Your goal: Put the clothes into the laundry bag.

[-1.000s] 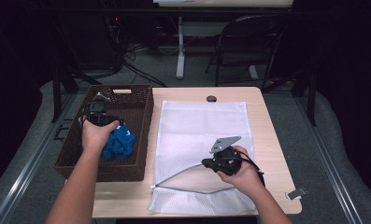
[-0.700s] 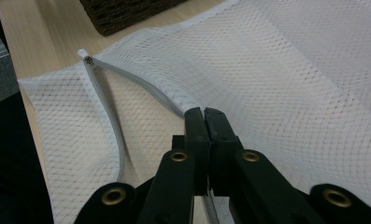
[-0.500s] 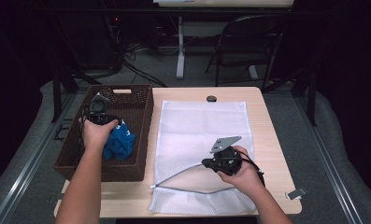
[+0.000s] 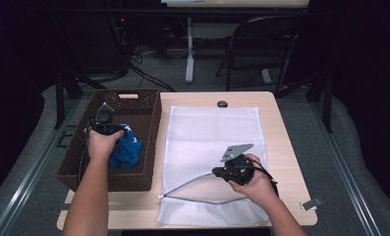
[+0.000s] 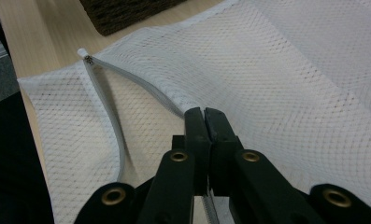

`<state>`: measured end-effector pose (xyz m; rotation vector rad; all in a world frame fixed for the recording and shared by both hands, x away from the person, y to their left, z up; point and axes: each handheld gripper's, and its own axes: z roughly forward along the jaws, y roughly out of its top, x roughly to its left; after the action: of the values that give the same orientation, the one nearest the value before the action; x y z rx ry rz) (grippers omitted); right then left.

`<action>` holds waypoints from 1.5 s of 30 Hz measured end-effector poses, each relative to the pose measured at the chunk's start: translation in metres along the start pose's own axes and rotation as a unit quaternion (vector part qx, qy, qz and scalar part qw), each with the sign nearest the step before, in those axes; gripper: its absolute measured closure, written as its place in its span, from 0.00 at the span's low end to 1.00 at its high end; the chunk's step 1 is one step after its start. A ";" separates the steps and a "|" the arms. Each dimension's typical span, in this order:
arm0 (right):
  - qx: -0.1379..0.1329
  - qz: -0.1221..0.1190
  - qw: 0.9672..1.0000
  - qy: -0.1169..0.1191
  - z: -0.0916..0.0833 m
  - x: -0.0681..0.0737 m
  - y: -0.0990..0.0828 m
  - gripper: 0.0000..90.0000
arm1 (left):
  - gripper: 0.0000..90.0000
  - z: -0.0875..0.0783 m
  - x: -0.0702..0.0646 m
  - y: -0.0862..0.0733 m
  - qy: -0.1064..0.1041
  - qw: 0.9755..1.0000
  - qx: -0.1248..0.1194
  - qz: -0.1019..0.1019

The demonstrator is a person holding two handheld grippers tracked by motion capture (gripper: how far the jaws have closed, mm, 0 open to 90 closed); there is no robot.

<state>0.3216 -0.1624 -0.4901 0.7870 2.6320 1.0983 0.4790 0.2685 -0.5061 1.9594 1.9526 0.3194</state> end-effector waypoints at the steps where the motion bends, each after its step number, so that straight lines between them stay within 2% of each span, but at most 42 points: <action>1: 0.001 0.002 1.000 0.001 0.000 0.000 0.000 0.99 | 0.29 0.001 0.000 0.000 -0.001 1.000 0.001 -0.002; 10: 0.001 0.001 1.000 0.002 0.001 0.000 -0.001 0.99 | 0.27 0.009 -0.003 -0.003 -0.010 1.000 0.007 -0.006; 13: 0.001 0.001 1.000 0.002 0.001 0.000 -0.001 0.99 | 0.24 0.013 -0.006 -0.004 -0.014 1.000 0.021 -0.005; 18: 0.001 0.002 1.000 0.002 0.001 0.000 -0.001 0.99 | 0.22 0.020 -0.008 -0.006 -0.005 1.000 0.030 0.003; 23: 0.001 0.001 1.000 0.002 0.001 0.000 -0.001 0.99 | 0.21 0.023 -0.008 -0.007 0.004 1.000 0.031 -0.001; 29: 0.001 0.000 1.000 0.003 0.001 0.000 -0.001 0.99 | 0.20 0.025 -0.005 -0.007 0.025 0.999 0.042 0.002; 36: 0.001 0.001 1.000 0.002 0.001 0.000 -0.001 0.99 | 0.19 0.027 -0.002 -0.007 0.012 0.999 0.045 -0.009; 45: 0.000 -0.001 1.000 0.002 0.001 0.000 -0.001 0.99 | 0.18 0.031 0.000 -0.009 0.015 0.999 0.049 -0.009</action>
<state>0.3216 -0.1627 -0.4912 0.7825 2.6364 1.1000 0.4835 0.2651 -0.5373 2.0083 2.0390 0.2532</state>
